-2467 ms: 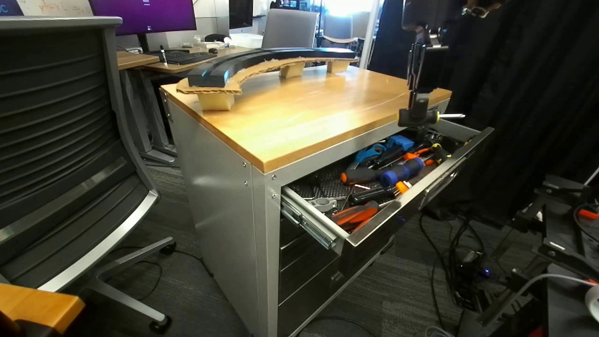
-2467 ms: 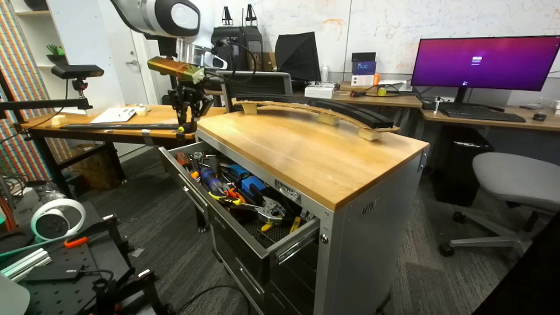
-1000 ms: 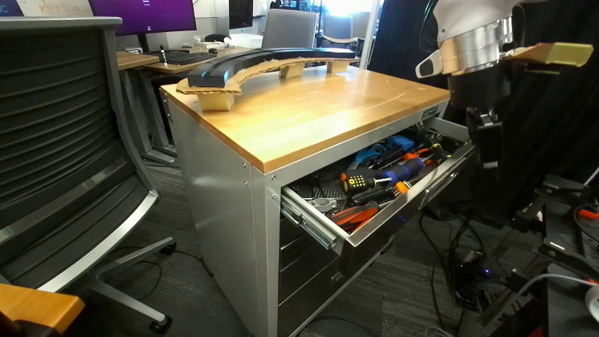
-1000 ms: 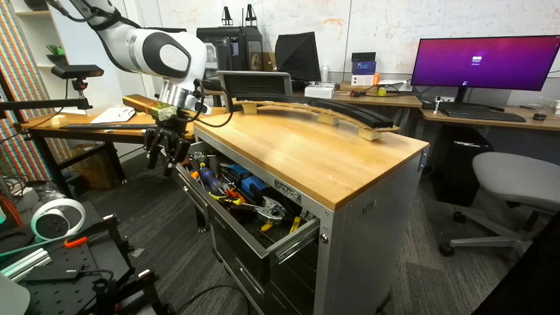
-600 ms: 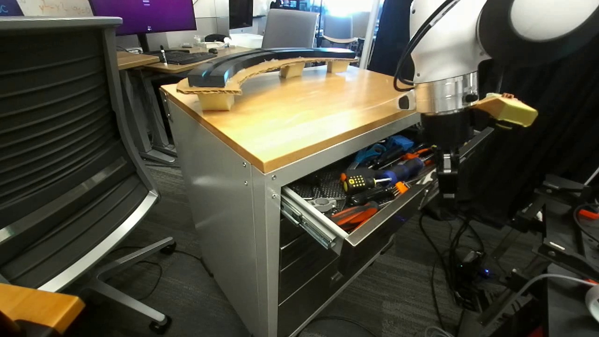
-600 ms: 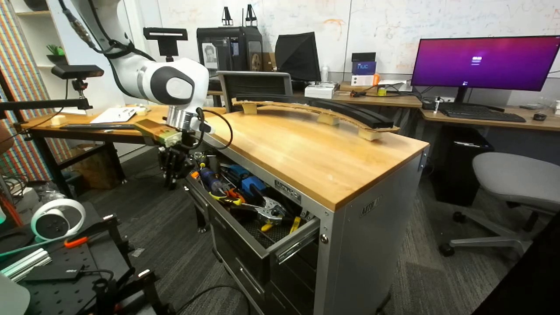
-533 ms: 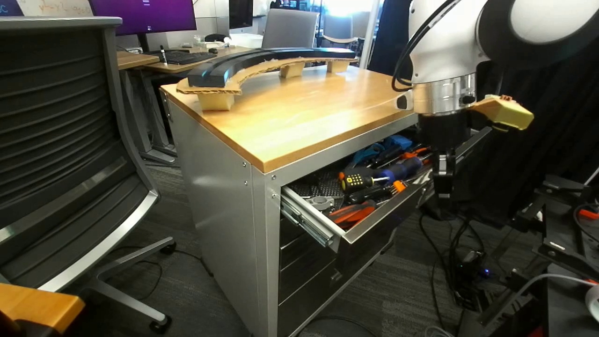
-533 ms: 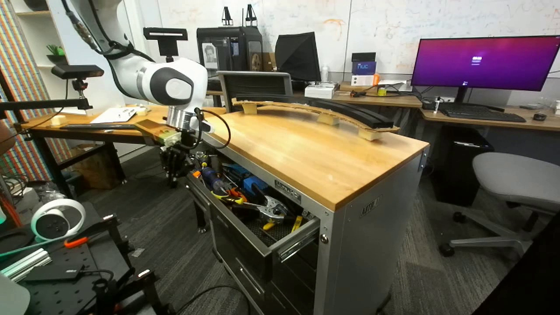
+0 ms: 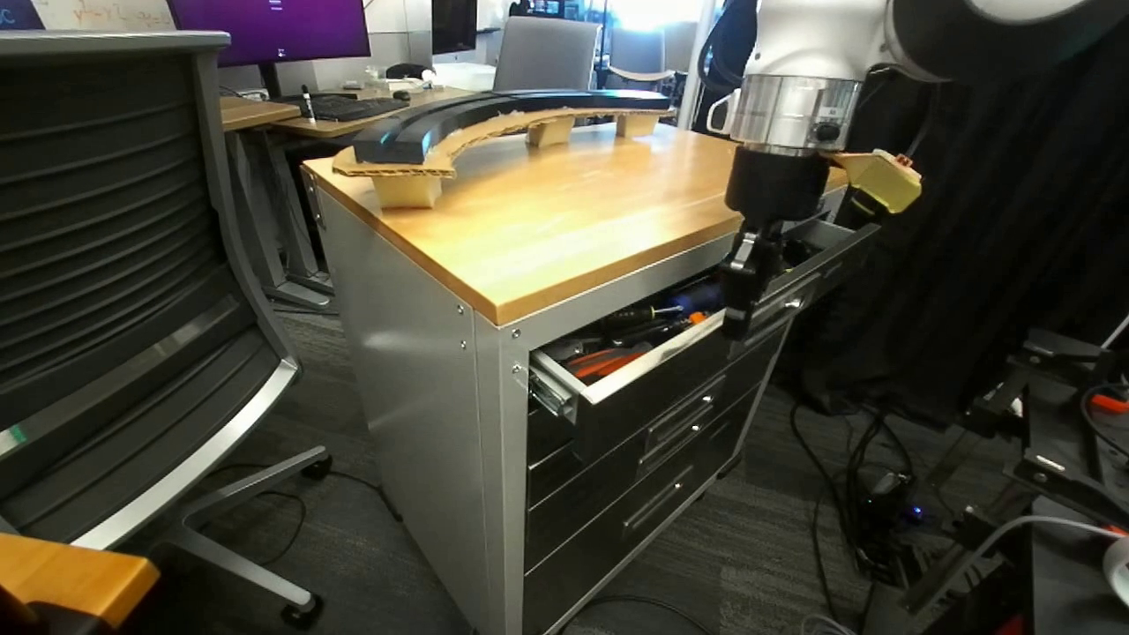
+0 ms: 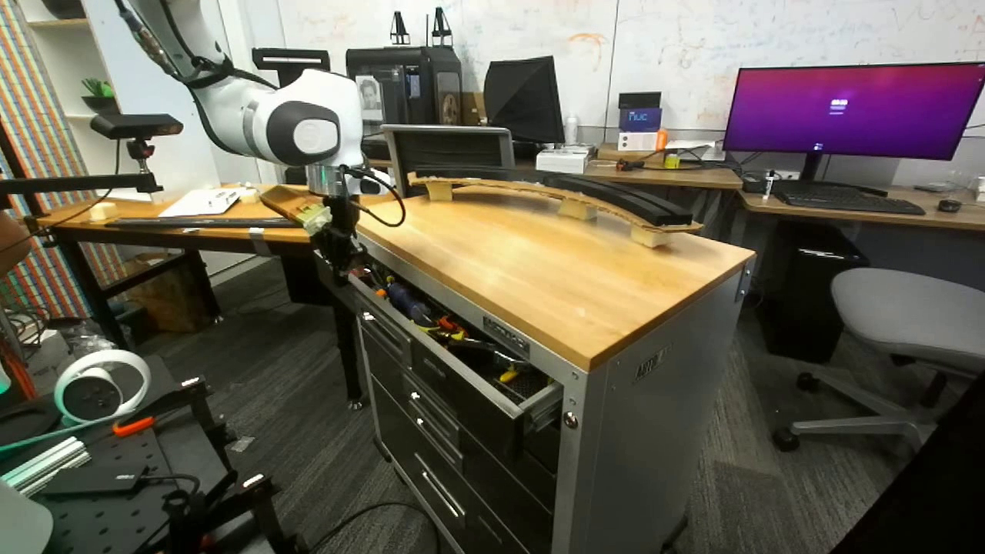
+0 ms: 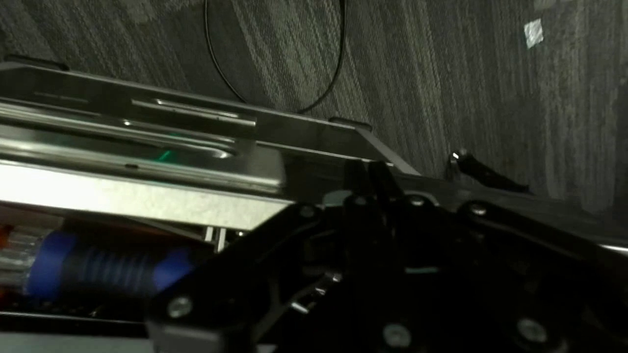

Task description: Put the screwdriver in the drawer then close it

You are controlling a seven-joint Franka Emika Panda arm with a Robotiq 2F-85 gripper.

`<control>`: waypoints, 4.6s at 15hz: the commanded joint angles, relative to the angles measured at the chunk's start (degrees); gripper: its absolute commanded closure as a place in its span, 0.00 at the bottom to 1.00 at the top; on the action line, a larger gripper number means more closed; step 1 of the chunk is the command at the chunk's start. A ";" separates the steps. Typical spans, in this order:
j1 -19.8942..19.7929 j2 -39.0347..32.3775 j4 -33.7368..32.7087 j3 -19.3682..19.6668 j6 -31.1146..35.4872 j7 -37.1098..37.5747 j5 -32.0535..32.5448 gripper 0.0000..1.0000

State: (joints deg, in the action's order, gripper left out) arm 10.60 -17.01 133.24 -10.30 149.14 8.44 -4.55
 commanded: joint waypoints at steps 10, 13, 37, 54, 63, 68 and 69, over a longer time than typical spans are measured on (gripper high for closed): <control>22.12 -1.75 1.18 20.82 18.71 28.33 40.30 0.92; 28.85 -3.20 -0.79 26.98 20.70 37.54 52.77 0.92; 4.75 -0.47 -0.94 -0.04 -3.48 -1.83 14.24 0.93; 27.44 -14.04 -14.24 23.39 8.73 40.17 57.52 0.91; 4.62 4.10 -1.48 -2.06 -18.19 9.59 27.96 0.20; 0.85 14.57 -6.19 -4.55 -42.85 -10.12 8.71 0.00; 0.84 16.70 -7.76 -4.08 -47.54 -12.05 6.67 0.00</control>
State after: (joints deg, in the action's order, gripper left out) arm 12.05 -6.93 128.08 -14.91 112.73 3.95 8.61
